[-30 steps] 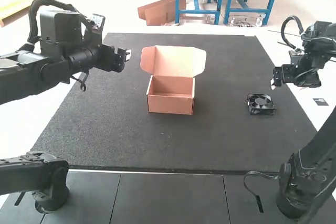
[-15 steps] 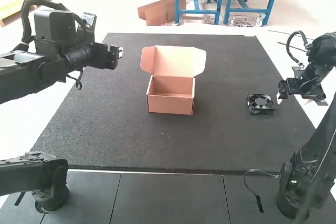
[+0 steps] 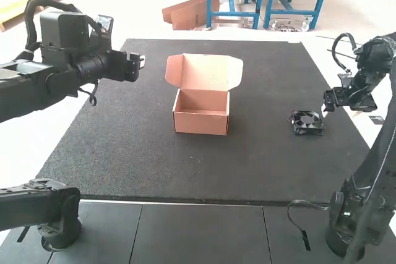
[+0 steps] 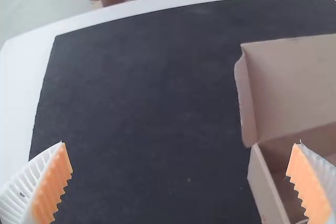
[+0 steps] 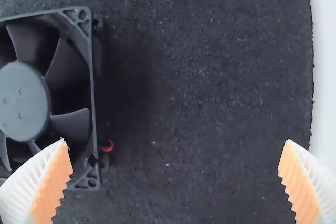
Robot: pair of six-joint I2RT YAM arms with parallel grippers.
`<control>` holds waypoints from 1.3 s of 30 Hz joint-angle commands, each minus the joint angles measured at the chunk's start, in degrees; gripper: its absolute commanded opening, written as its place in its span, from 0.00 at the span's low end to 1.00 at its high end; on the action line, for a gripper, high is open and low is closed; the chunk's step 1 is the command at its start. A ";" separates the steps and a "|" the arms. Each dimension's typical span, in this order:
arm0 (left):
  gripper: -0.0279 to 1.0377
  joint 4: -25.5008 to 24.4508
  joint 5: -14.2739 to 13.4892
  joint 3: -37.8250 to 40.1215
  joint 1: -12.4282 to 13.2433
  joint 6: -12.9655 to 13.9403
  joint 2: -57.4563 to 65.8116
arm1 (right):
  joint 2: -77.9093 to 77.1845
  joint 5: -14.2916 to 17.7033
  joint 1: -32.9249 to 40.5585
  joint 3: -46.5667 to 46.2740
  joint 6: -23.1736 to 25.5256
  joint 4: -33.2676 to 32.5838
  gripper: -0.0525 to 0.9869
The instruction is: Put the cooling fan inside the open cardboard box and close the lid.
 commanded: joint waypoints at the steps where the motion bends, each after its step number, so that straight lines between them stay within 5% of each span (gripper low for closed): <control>1: 0.94 0.29 -0.15 1.03 0.17 -0.70 -0.17 | 1.96 -3.37 1.87 2.22 1.59 -0.63 0.92; 22: 0.93 0.38 -0.24 1.03 0.17 -0.61 -0.08 | 7.58 3.84 2.75 5.65 4.05 -0.98 0.92; 39: 0.93 0.21 -0.24 1.12 0.44 -0.70 -0.08 | 9.17 4.28 2.49 7.58 4.40 -5.46 0.92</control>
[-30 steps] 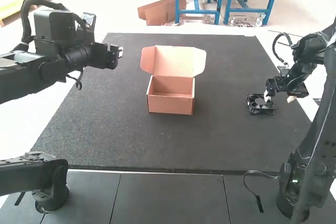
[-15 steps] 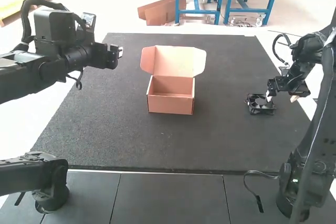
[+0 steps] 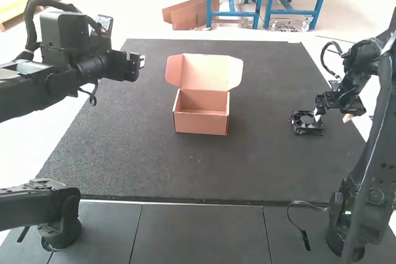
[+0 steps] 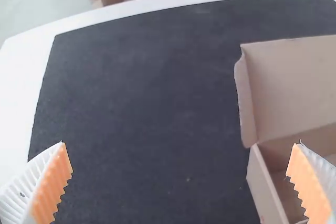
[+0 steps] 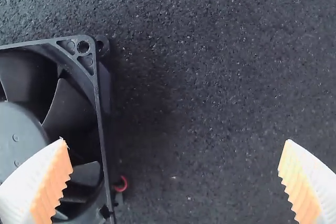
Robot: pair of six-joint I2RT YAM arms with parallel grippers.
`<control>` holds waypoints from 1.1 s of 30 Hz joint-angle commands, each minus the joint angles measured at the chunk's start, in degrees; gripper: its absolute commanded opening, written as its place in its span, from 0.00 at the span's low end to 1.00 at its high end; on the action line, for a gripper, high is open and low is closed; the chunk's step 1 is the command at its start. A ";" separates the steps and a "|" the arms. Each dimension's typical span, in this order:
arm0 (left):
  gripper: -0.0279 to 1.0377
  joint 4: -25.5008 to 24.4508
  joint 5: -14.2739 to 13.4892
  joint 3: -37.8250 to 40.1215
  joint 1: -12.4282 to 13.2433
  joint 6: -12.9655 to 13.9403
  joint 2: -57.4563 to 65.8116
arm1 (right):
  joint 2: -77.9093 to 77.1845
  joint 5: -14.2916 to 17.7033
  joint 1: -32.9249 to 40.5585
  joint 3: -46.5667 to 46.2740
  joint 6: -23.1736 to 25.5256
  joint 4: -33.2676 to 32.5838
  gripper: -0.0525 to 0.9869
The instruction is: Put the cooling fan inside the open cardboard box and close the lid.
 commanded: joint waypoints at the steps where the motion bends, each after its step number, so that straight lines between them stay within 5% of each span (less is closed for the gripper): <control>1: 0.94 0.23 -0.24 1.12 0.44 -0.41 -0.08 | 1.01 0.45 -0.18 2.86 0.49 -3.50 0.92; 10: 0.94 0.05 -0.24 0.85 0.53 -0.41 -0.08 | 0.84 -0.78 -0.18 3.83 0.49 -6.67 0.92; 33: 0.94 -0.74 -0.33 1.12 0.61 -0.41 -0.25 | 5.41 2.29 -1.06 2.95 0.49 -4.03 0.92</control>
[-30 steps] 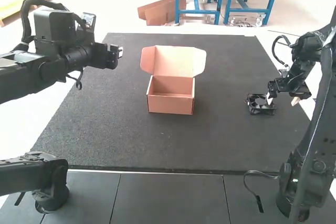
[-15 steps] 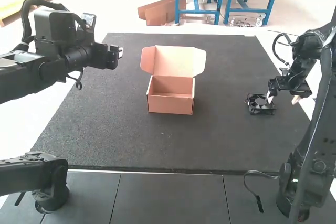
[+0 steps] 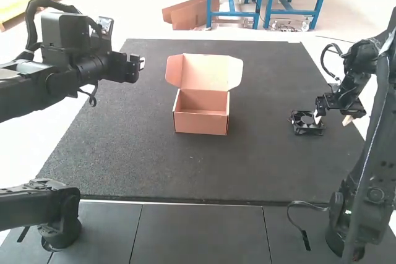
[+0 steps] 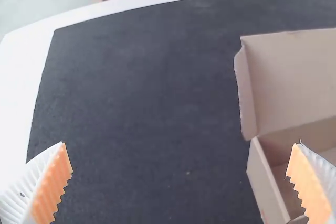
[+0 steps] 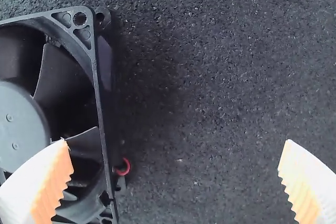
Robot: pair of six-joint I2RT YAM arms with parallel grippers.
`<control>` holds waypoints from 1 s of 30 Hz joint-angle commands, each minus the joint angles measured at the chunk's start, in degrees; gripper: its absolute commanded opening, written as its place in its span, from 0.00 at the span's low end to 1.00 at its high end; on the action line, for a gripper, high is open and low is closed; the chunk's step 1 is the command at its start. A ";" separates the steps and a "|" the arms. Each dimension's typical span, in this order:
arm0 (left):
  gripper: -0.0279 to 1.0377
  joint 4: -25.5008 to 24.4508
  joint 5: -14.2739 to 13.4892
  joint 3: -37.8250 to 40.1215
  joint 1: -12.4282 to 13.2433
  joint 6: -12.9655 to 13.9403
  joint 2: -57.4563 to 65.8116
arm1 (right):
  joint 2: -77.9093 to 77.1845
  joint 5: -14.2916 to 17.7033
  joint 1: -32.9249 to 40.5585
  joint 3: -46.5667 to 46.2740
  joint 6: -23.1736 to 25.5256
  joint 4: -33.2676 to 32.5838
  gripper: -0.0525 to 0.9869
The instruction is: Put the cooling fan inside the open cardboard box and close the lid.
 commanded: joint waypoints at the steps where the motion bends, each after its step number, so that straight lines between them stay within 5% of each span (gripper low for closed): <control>1: 0.94 0.33 -0.33 1.09 0.61 -0.41 -0.25 | 2.68 2.82 -0.64 -0.09 0.49 0.10 0.92; 21: 0.94 0.60 -0.33 0.74 0.61 -0.41 -0.25 | 2.06 3.79 -1.43 -7.12 0.49 1.86 0.91; 25: 0.94 0.24 -0.33 0.83 0.61 -0.41 -0.25 | 2.06 3.61 -1.34 -7.47 1.72 3.88 0.79; 30: 0.93 0.24 -0.33 1.01 0.61 -0.41 -0.25 | 2.06 1.76 -1.08 -8.79 2.60 8.27 0.38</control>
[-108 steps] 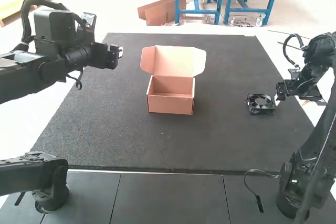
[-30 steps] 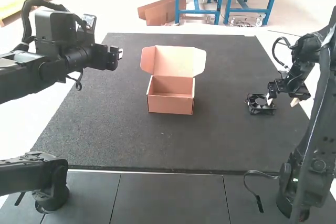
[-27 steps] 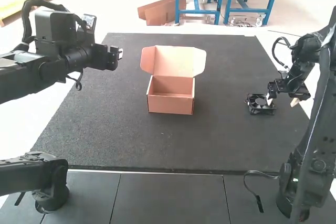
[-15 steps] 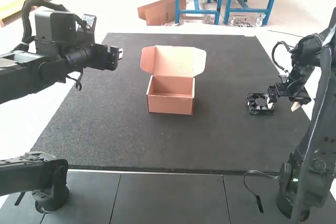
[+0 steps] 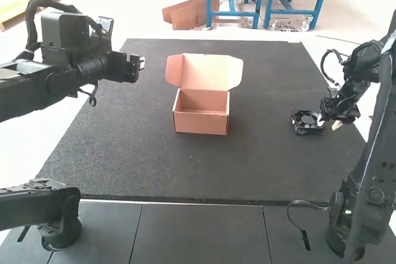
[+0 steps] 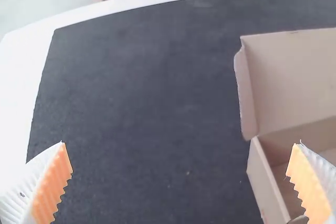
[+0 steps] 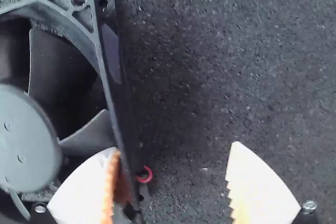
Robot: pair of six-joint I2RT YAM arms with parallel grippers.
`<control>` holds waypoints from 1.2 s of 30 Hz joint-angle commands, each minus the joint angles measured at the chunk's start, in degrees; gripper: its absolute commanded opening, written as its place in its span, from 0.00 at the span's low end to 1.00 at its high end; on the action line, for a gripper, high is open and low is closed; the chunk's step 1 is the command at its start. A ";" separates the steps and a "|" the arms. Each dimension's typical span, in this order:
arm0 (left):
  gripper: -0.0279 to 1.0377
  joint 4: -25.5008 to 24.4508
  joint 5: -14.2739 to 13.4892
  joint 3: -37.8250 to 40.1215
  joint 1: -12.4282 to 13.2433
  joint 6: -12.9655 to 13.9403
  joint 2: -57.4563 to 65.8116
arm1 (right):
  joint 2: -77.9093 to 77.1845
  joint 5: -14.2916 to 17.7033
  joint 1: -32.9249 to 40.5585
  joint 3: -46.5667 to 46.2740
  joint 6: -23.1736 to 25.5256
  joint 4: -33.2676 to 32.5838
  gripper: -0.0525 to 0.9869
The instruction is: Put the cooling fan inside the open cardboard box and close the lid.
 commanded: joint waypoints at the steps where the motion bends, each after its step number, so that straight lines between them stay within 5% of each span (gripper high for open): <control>1: 0.94 0.20 -0.33 1.03 0.61 -0.41 -0.25 | 2.98 5.02 -0.42 -2.80 0.76 2.53 0.30; 5: 0.94 -0.15 -0.42 1.03 0.61 -0.41 -0.25 | 2.89 4.40 0.02 -3.86 0.85 5.52 0.04; 10: 0.94 -0.77 -0.42 1.29 0.61 -0.41 -0.34 | 2.98 3.61 1.33 -5.26 1.99 6.40 0.04; 22: 0.94 -1.82 -0.59 2.00 0.61 -0.32 -0.69 | -3.00 -4.30 1.51 -4.21 11.14 8.86 0.03; 36: 0.94 -2.09 -0.59 -0.82 0.61 -0.24 -0.78 | -19.70 -7.11 1.25 -1.75 14.30 -5.03 0.03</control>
